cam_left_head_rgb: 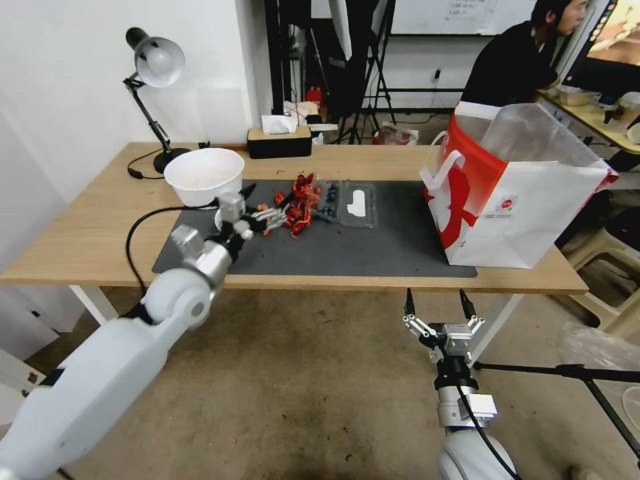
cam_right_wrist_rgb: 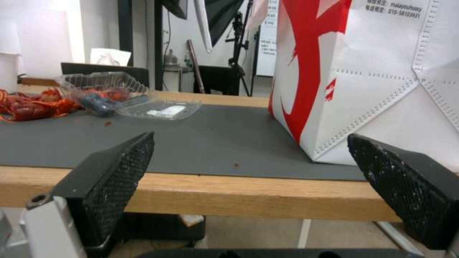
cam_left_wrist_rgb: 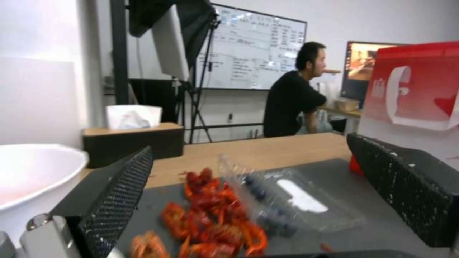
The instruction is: Pick up the trash from the table and place it into the takeout bag.
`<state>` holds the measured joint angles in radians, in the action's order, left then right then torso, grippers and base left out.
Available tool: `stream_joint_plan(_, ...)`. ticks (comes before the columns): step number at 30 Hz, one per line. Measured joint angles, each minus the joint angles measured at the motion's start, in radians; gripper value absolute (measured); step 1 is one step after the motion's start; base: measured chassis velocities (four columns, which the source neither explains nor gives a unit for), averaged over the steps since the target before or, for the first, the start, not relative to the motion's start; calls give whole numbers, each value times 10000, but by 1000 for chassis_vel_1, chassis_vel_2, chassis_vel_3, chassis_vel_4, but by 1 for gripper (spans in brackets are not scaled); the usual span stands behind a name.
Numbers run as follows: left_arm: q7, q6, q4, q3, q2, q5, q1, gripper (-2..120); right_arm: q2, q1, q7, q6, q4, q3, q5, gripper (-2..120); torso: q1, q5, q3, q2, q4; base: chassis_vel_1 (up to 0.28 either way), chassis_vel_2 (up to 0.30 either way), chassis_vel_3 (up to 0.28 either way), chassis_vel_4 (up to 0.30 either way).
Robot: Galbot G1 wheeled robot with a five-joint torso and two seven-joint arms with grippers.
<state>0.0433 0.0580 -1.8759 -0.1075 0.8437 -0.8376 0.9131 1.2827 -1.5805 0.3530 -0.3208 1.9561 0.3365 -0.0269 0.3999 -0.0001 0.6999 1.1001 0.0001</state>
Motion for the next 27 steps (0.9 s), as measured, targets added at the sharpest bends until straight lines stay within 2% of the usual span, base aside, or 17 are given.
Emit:
stream_joint_plan(4, 155, 143, -331, -528, 103, 463, 887, 100, 25, 0, 5, -1, -8, -30, 27, 100, 0, 2, 0, 0, -2, 0, 0, 0, 0)
stream_joint_plan(5, 207, 234, -454, -916, 241, 825, 1501, 100, 33, 0, 9, -2, -9, -34, 34, 100, 0, -1, 0, 0, -1, 0, 0, 0, 0)
stream_joint_plan(6, 207, 234, -454, -916, 241, 825, 1501, 100, 33, 0, 9, -2, -9, -34, 34, 100, 0, -1, 0, 0, -1, 0, 0, 0, 0)
stream_joint_plan(10, 279, 408, -646, -1745, 563, 1662, 2680, 100, 30, -44, 34, -4, 14, -14, 46, 100, 0, 1, 0, 0, 0, 0, 0, 0, 0)
stream_joint_plan(20, 359, 659, -910, -2912, 1078, 2679, 4102, 100, 42, -67, 70, -21, 35, 25, 57, 100, 1, 1, 0, -1, -1, 0, 0, 0, 0)
stream_joint_plan(27, 308, 1227, -790, -3666, 1681, 3309, 4966, 100, 115, -144, 100, -81, 11, 48, 112, 100, 1, 1, 1, 0, -2, 0, 0, 0, 0)
